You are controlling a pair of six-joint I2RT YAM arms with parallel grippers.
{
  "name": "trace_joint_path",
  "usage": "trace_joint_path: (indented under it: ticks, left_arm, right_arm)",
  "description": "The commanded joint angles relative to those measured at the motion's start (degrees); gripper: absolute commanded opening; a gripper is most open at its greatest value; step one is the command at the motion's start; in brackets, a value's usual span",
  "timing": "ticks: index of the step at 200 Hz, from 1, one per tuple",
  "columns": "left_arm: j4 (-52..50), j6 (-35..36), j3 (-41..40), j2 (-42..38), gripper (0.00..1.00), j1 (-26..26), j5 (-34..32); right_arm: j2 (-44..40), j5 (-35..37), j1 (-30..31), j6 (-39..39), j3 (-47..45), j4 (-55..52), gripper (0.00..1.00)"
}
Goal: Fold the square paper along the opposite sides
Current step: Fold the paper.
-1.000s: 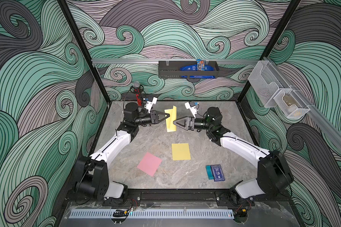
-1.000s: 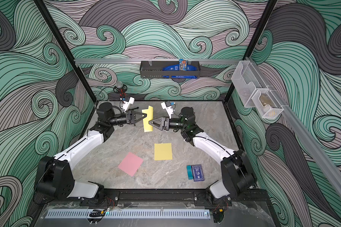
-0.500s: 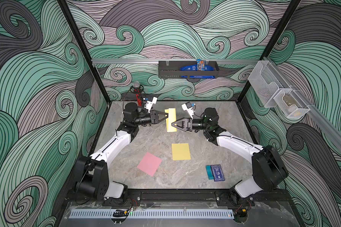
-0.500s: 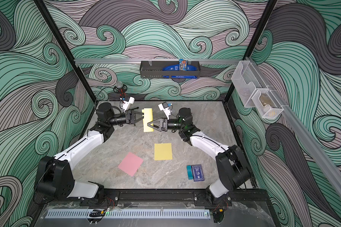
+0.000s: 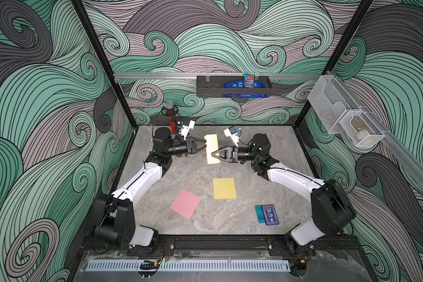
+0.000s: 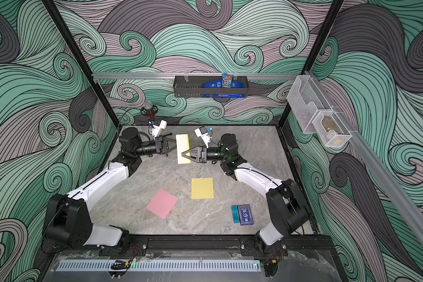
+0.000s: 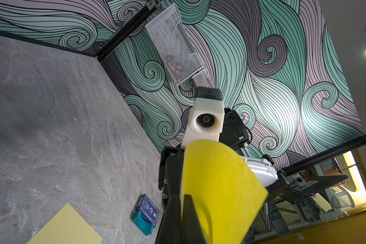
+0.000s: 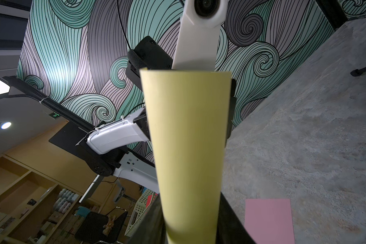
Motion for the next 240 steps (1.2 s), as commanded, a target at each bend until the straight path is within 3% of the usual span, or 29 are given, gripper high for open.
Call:
trace_joint_path:
  ticks: [1, 87, 149, 240]
  left_arm:
    - [1.57, -0.05, -0.17, -1.54, 0.0, 0.42, 1.09]
    - [1.47, 0.46, -1.14, -2.07, 0.0, 0.42, 0.74]
    - [0.04, 1.39, -0.61, -2.07, 0.0, 0.68, 0.45]
    - [-0.25, 1.39, -0.57, -2.26, 0.0, 0.77, 0.3]
  right_arm:
    - [0.84, -1.0, 0.45, -0.09, 1.4, 1.62, 0.36]
    - [1.46, -0.68, 0.74, 0.01, 1.87, 1.27, 0.2]
    - [1.37, -1.73, 0.76, -0.89, 1.86, 0.29, 0.24]
    - [1.25, -2.17, 0.73, -2.79, 2.26, -2.22, 0.2]
